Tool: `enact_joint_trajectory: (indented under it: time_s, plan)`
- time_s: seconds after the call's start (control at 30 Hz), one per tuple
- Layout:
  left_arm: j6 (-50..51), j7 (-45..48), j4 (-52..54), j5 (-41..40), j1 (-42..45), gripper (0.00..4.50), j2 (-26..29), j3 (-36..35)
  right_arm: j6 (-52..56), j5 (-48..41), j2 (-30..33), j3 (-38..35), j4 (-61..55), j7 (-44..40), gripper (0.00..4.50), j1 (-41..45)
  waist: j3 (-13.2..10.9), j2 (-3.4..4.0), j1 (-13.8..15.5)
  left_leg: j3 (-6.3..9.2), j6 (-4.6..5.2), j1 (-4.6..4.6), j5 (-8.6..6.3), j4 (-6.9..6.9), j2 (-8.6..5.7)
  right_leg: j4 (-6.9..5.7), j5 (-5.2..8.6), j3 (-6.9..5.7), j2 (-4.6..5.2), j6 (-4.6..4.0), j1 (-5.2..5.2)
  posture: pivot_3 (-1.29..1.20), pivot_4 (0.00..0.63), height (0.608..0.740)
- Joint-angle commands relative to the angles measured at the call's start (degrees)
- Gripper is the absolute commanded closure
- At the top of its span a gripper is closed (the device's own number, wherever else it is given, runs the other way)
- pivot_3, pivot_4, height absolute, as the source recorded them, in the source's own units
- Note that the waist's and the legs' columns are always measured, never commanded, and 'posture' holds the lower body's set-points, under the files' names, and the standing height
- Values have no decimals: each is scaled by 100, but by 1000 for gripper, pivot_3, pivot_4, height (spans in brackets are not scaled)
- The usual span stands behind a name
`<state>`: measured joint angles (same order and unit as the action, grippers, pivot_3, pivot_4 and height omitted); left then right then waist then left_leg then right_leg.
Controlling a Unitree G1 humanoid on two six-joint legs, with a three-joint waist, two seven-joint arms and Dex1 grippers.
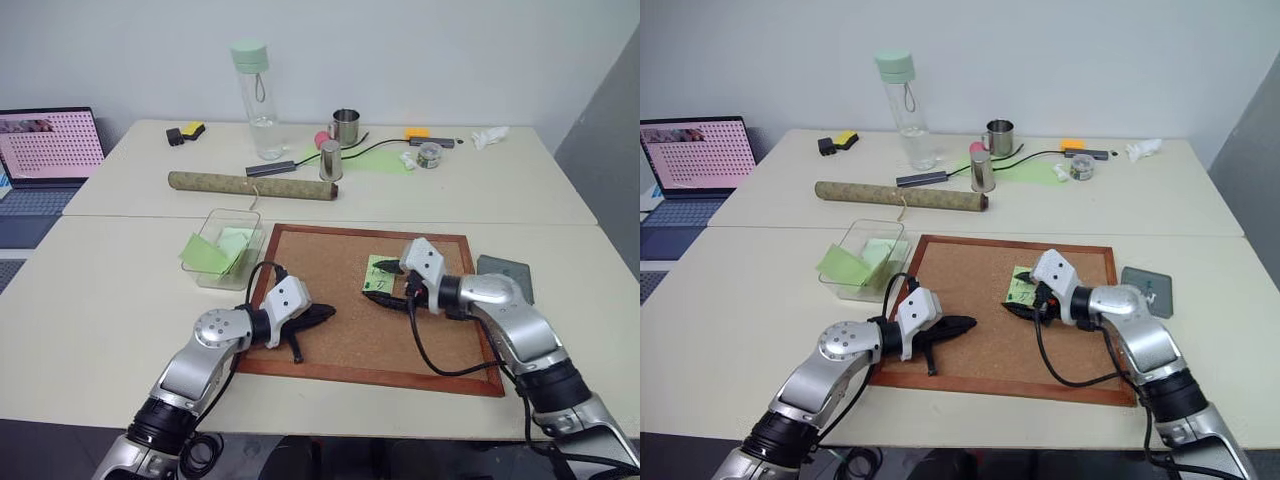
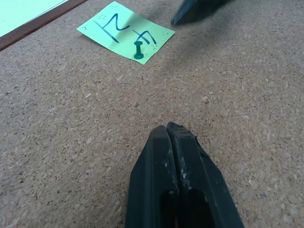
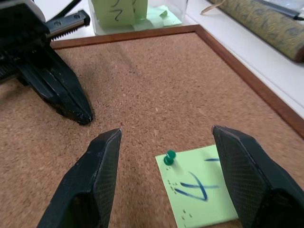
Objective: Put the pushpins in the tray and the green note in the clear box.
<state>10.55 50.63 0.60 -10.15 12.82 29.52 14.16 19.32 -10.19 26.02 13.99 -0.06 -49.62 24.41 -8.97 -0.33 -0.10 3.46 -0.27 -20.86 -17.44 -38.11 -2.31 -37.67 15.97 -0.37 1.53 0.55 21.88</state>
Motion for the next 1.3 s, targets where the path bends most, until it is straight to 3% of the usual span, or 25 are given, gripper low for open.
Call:
enact_joint_trajectory:
  time_s: [0.03,0.1,0.13,0.57,1.07,1.17,1.3]
  plan:
    - [287,-32,-228,223,-202,4500,79,124,-329,83,-146,-2,325,-2,1334,231,0,0,-1,0,0,0,0,0,0,-1,0,0,0,0,1,0,150,740]
    - [298,-43,-207,222,-223,4500,82,116,-380,83,-211,-7,477,-10,1334,258,1,1,-2,0,0,0,0,0,0,-3,0,0,0,-1,2,0,150,740]
    - [306,-48,-196,222,-236,4500,85,113,-426,96,-251,-11,583,-3,1695,280,0,1,-2,0,-1,2,0,-1,0,-5,0,0,0,-1,2,0,150,740]
    - [395,-66,-42,212,-351,4500,128,56,-579,114,-418,-38,906,-100,4397,285,0,1,-7,-2,-1,0,0,2,0,-7,0,2,0,-1,8,0,150,740]
    - [483,-414,-138,172,-324,4500,-75,-104,-303,-156,-57,-203,-437,-457,4461,327,1,0,-7,-2,-1,-4,0,4,0,-7,0,2,0,-1,12,0,150,740]
    - [769,-520,82,-226,-279,4500,-200,-428,-404,-56,149,-133,-693,-560,4461,280,2,-2,-1,-2,-1,-3,0,2,0,-8,0,2,0,-1,11,0,150,740]
    - [2093,-696,655,-1902,-12,4072,-500,-1541,-969,360,558,23,-921,-711,4500,237,-7,-16,-5,-1,-1,-5,1,0,1,-14,0,0,0,0,15,0,150,740]
